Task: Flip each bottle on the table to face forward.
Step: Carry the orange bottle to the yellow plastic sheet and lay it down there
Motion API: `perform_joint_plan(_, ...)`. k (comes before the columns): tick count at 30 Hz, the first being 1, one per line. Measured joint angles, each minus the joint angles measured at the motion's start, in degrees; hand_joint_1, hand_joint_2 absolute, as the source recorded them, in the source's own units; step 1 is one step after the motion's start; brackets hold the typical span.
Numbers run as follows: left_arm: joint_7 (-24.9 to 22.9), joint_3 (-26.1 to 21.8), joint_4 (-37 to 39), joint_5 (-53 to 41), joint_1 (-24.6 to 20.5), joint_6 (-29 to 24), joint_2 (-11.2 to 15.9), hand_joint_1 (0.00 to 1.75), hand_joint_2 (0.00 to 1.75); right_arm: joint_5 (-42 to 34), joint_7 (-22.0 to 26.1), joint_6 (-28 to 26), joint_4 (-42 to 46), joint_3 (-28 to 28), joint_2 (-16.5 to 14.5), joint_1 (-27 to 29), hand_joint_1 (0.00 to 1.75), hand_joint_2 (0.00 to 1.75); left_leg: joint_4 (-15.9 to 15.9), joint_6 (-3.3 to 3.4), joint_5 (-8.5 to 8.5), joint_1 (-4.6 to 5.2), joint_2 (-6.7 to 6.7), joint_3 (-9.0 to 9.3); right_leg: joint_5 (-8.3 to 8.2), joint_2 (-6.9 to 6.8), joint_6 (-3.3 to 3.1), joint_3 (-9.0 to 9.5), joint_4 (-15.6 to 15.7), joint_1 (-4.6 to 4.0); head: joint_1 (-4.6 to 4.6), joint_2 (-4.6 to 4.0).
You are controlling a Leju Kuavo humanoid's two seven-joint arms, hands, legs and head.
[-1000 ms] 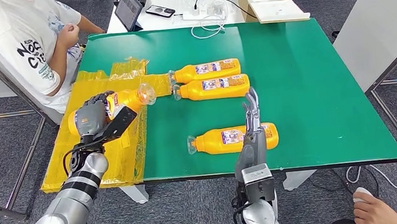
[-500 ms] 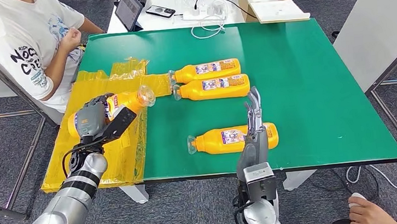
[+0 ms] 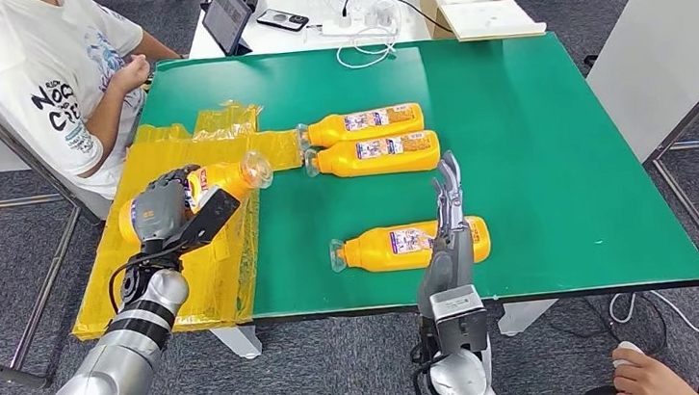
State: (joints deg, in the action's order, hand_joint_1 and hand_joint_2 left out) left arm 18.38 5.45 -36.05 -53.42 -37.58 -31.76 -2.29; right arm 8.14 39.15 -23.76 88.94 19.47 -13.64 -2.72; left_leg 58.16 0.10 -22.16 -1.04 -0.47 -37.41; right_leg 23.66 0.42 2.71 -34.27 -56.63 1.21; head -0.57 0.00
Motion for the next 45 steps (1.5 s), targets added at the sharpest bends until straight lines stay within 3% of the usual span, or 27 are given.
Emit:
perform_joint_plan(11,-1.3,0.2,0.3,-1.2,-0.2,1.2,0.2,1.75,1.75,-0.1,-0.5,0.1,0.0,0.0,0.0,0.0,0.0,0.0,0.0,0.0,0.0,0.0,0.0,-0.01,0.0,0.0,0.0,-0.01,0.0,0.0,0.0,0.0)
perform_joint_plan(15,-10.9,4.7,6.0,-12.0,-2.4,15.3,2.6,1.75,1.75,-1.2,-2.4,1.2,-1.2,-0.3,-0.2,-0.6,0.0,0.0,0.0,-0.01,0.0,-0.01,0.07,0.0,-0.03,0.07,-0.04,-0.02,0.0,-0.02,-0.01,0.0)
perform_joint_plan(17,-12.1,6.6,8.4,-13.9,-2.6,18.6,3.6,1.75,1.75,-1.5,-2.3,1.4,-1.9,-0.5,-0.3,-0.7,0.0,0.0,0.0,-0.04,0.02,-0.03,0.22,-0.03,-0.1,0.19,-0.12,-0.13,0.0,-0.03,0.0,0.0)
perform_joint_plan(25,-12.7,9.5,12.7,-14.9,-4.8,18.8,4.9,1.75,1.75,-1.6,-2.3,1.6,-3.4,-1.1,-0.5,-1.0,0.0,0.0,0.0,-0.07,0.04,-0.07,0.19,0.0,-0.11,0.21,-0.17,-0.06,0.0,-0.07,-0.01,0.0)
perform_joint_plan(38,-12.9,10.4,14.3,-15.1,-5.7,18.9,5.0,1.75,1.75,-1.5,-2.2,1.6,-4.0,-1.5,-0.5,-1.0,0.0,0.0,0.0,-0.07,0.04,-0.08,0.19,0.11,-0.11,0.21,-0.17,0.04,0.0,-0.08,-0.01,0.0)
perform_joint_plan(39,-12.9,10.4,14.4,-15.2,-5.7,18.8,5.0,1.5,1.75,-1.5,-2.2,1.6,-4.0,-1.6,-0.5,-1.0,0.0,0.0,0.0,-0.08,0.04,-0.08,0.19,0.11,-0.11,0.21,-0.17,0.04,0.0,-0.08,-0.02,0.0)
perform_joint_plan(40,-12.9,10.4,14.4,-15.4,-5.8,18.7,5.0,1.06,1.75,-1.5,-2.1,1.6,-4.0,-1.6,-0.5,-1.0,0.0,0.0,0.0,-0.08,0.04,-0.08,0.19,0.11,-0.11,0.21,-0.17,0.04,0.0,-0.08,-0.02,0.0)
perform_joint_plan(42,-13.0,10.4,14.5,-15.6,-5.8,18.6,5.0,0.19,0.87,-1.4,-2.0,1.5,-4.0,-1.7,-0.5,-1.0,0.0,0.0,0.0,-0.08,0.04,-0.09,0.19,0.12,-0.11,0.22,-0.17,0.04,0.0,-0.08,-0.02,0.0)
perform_joint_plan(43,-13.0,10.4,14.6,-15.5,-5.9,18.7,5.0,0.0,0.44,-1.3,-2.0,1.5,-4.0,-1.8,-0.5,-1.0,0.0,0.0,0.0,-0.08,0.04,-0.09,0.19,0.12,-0.11,0.22,-0.17,0.04,0.0,-0.08,-0.01,0.0)
perform_joint_plan(44,-12.9,10.3,14.7,-15.3,-5.9,19.2,5.0,0.0,0.0,-1.3,-2.0,1.5,-4.0,-1.8,-0.5,-1.0,0.0,0.0,0.0,-0.08,0.05,-0.09,0.19,0.12,-0.11,0.21,-0.17,0.04,0.0,-0.08,-0.01,0.0)
perform_joint_plan(45,-12.9,10.2,14.7,-14.9,-6.0,19.9,5.0,0.0,0.0,-1.2,-2.0,1.5,-4.0,-1.9,-0.5,-1.0,0.0,0.0,0.0,-0.08,0.05,-0.09,0.19,0.12,-0.11,0.21,-0.17,0.04,0.0,-0.08,-0.01,0.0)
